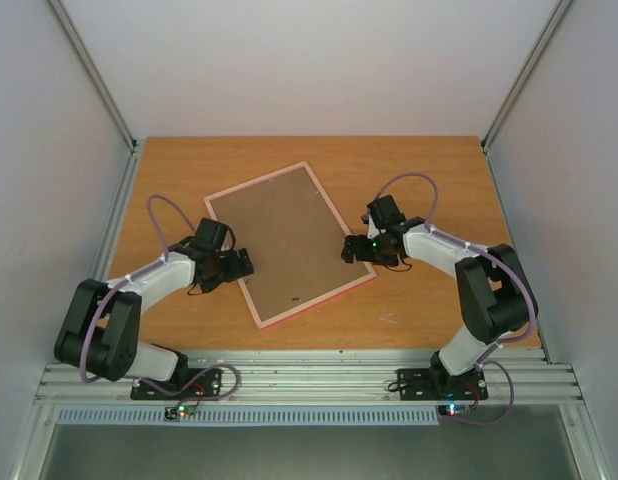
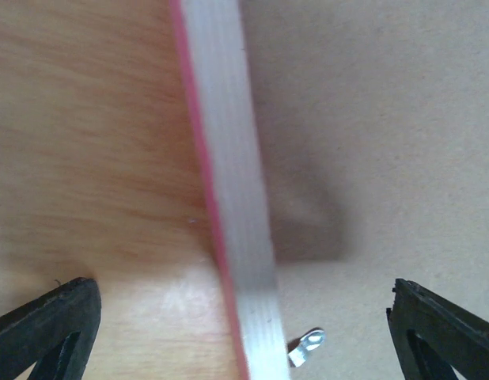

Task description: Take the photo out of the frame

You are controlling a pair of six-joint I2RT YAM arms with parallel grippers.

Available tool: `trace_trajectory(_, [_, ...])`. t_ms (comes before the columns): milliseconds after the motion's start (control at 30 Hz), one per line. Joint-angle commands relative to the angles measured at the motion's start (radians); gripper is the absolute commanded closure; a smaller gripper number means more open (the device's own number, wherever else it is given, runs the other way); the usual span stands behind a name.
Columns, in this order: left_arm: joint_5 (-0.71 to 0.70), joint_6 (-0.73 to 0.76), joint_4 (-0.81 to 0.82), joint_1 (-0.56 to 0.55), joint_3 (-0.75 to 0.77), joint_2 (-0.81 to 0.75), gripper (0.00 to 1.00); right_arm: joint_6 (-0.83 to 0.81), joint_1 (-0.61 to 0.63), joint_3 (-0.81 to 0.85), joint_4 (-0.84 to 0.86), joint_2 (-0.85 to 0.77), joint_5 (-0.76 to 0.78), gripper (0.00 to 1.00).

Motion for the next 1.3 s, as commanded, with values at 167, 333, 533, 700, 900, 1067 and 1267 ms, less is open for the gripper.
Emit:
trace_trajectory(167, [0.052,0.041,0.06,-0.063,0.085,0.111,0.01,-0.02,-0.002,-0.055,-0.033,-0.041,-0.123,0.02])
trace_trajectory(333, [0.068,0.042,0.069,-0.108,0.114,0.147,0.01,0.001,-0.001,-0.128,-0.054,-0.124,-0.167,0.01])
trace_trajectory(533, [0.113,0.044,0.113,-0.135,0.124,0.172,0.01,0.009,0.015,-0.197,-0.113,-0.231,-0.216,0.02])
trace_trajectory(700, [0.146,0.044,0.146,-0.15,0.134,0.203,0.01,0.041,0.033,-0.252,-0.119,-0.291,-0.2,0.02])
trace_trajectory(900, [0.14,0.023,0.196,-0.153,0.132,0.204,0.01,0.054,0.033,-0.244,-0.176,-0.343,-0.059,0.02])
trace_trajectory(1067, [0.076,0.016,0.2,-0.151,0.106,0.133,0.01,0.057,0.031,-0.186,-0.273,-0.401,0.047,0.02])
trace_trajectory(1267, [-0.011,-0.019,0.224,-0.107,0.0,-0.042,0.01,0.077,-0.01,-0.099,-0.4,-0.416,0.271,0.02])
